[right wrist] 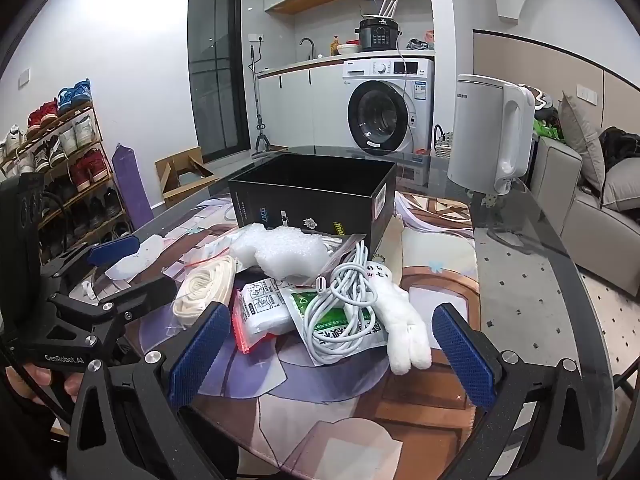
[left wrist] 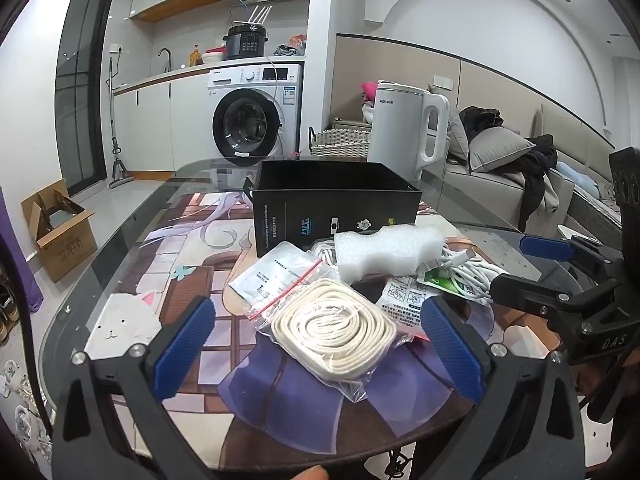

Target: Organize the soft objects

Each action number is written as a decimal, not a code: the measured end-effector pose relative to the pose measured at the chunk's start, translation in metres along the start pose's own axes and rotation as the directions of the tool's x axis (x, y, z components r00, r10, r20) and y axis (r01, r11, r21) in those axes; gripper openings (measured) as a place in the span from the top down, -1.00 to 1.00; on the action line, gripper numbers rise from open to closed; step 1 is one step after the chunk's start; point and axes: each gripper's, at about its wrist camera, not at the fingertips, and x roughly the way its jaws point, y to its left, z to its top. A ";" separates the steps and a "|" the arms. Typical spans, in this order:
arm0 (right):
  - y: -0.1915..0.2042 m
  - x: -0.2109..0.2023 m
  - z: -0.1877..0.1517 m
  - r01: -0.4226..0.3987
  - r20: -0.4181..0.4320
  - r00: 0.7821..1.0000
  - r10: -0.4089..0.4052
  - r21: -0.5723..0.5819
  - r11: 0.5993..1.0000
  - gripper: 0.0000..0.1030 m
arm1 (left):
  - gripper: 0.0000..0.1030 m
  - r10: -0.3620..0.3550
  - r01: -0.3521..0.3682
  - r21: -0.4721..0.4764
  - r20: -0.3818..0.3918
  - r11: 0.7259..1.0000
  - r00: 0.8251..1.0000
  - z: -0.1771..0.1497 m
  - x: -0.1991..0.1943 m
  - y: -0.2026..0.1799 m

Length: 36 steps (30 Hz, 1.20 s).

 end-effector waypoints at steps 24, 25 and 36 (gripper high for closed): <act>0.000 0.000 0.001 0.011 -0.008 1.000 -0.011 0.004 1.000 -0.99 | -1.00 0.003 -0.003 0.004 -0.008 1.000 1.000 -0.004 0.004 0.004; -0.001 0.000 0.001 0.011 -0.008 1.000 -0.011 0.005 1.000 -0.99 | -1.00 0.004 -0.004 0.003 -0.008 1.000 1.000 -0.003 0.004 0.003; 0.000 0.000 0.001 0.011 -0.008 1.000 -0.011 0.003 1.000 -0.99 | -1.00 0.004 -0.004 0.004 -0.007 1.000 1.000 -0.003 0.004 0.004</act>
